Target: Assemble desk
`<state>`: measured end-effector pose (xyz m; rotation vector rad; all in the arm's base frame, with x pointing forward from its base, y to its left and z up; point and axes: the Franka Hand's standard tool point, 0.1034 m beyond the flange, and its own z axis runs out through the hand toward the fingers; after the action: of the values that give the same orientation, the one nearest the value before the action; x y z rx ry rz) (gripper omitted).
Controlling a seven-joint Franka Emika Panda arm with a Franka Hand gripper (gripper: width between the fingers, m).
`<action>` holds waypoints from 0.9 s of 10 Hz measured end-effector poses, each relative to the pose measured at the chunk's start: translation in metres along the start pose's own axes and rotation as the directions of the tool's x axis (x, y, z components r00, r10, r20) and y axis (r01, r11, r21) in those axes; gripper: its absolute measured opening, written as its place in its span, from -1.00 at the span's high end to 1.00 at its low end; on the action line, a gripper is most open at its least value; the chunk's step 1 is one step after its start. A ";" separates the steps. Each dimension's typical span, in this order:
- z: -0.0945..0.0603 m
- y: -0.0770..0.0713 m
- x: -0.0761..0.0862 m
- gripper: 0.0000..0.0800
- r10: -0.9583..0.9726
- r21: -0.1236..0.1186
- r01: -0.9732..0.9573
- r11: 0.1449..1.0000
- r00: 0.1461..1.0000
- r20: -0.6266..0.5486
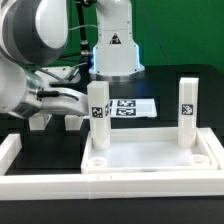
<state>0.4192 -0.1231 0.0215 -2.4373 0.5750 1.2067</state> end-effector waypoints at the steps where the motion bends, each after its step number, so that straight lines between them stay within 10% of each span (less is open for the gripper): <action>1: 0.002 0.000 0.002 -0.62 0.000 -0.003 0.000 1.000 1.000 -0.001; 7: 0.008 -0.003 0.002 -0.62 -0.003 -0.011 0.003 1.000 1.000 0.003; 9: 0.008 -0.003 0.002 -0.29 -0.003 -0.011 0.003 1.000 1.000 0.003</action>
Offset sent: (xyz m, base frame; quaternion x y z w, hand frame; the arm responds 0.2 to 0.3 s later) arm -0.0055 0.0055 -0.0082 -0.0136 0.0108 -0.0003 0.9998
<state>0.4160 -0.1172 0.0155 -2.4447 0.5646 1.2148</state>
